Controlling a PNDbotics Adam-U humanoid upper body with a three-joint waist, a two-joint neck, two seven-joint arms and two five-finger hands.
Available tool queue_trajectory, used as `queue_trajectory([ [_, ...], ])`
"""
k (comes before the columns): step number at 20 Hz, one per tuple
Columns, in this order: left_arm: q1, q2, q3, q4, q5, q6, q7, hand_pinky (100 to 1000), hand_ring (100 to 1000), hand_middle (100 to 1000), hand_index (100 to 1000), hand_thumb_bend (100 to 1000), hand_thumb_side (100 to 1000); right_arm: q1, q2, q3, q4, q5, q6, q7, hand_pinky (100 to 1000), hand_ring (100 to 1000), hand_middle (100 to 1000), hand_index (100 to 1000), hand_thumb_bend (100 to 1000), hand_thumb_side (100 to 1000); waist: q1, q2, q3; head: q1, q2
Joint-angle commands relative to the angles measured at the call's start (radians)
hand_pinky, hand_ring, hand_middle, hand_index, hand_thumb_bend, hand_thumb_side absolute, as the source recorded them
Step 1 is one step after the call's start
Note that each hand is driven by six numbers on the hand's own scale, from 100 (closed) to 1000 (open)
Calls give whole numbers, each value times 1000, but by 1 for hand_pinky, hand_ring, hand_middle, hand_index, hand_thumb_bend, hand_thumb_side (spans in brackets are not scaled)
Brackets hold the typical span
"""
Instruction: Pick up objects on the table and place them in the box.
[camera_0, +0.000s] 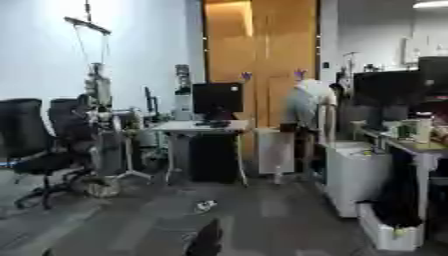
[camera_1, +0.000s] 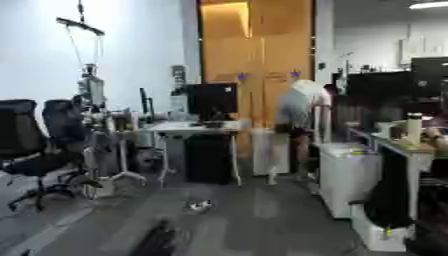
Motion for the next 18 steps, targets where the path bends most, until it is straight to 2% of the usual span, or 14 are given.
queue_trajectory([
  [1,-1,-6,10,-19,3,4,7,870,940,937,955,100,887,2,6,-7,-11,4,11,1,661,767,840,854,100,630,-2,-9,2,18,41],
  [2,2,-8,11,-18,4,6,8,871,941,938,955,100,887,5,7,-7,-9,6,15,2,667,771,842,855,100,628,-2,-10,2,20,54],
  [3,7,-10,12,-14,6,12,8,849,928,928,948,100,854,9,9,-8,-4,8,22,3,628,741,827,849,100,644,-1,-9,1,31,90],
  [4,9,-12,12,-9,8,21,8,835,920,923,944,100,858,12,9,-9,1,11,30,5,615,732,821,848,100,653,0,-8,0,40,121],
  [5,10,-13,13,-3,10,31,8,831,917,919,941,100,846,14,9,-9,6,14,37,7,613,730,818,847,100,657,2,-7,-1,48,163],
  [6,10,-13,14,1,12,42,9,829,914,917,939,108,832,14,9,-9,10,18,42,9,612,729,817,847,100,659,3,-5,-2,52,191],
  [7,10,-15,15,3,13,50,10,807,902,909,929,140,816,14,9,-10,13,22,47,10,611,727,815,845,100,665,5,-2,-3,52,230],
  [9,10,-17,17,5,16,61,12,788,887,900,924,183,797,15,9,-12,19,28,51,11,612,726,814,845,100,677,9,4,-3,49,281],
  [12,12,-19,19,2,24,65,11,788,884,898,923,168,812,18,8,-13,19,36,50,15,617,731,817,846,100,683,12,16,-4,43,331],
  [13,13,-19,19,1,26,65,10,748,859,891,916,194,795,19,7,-13,18,37,48,16,612,725,814,845,100,692,13,20,-4,41,345],
  [14,15,-19,20,-1,28,64,8,748,859,891,916,194,795,20,6,-14,17,38,45,19,612,725,814,845,100,692,14,24,-5,40,356],
  [15,16,-18,20,-3,28,63,6,712,837,878,907,254,759,22,4,-14,17,39,43,23,589,703,800,834,100,700,15,28,-6,38,367],
  [18,21,-15,20,-10,28,63,-2,703,830,875,906,259,751,26,-2,-16,16,41,38,35,580,694,794,827,100,702,16,37,-10,34,389],
])
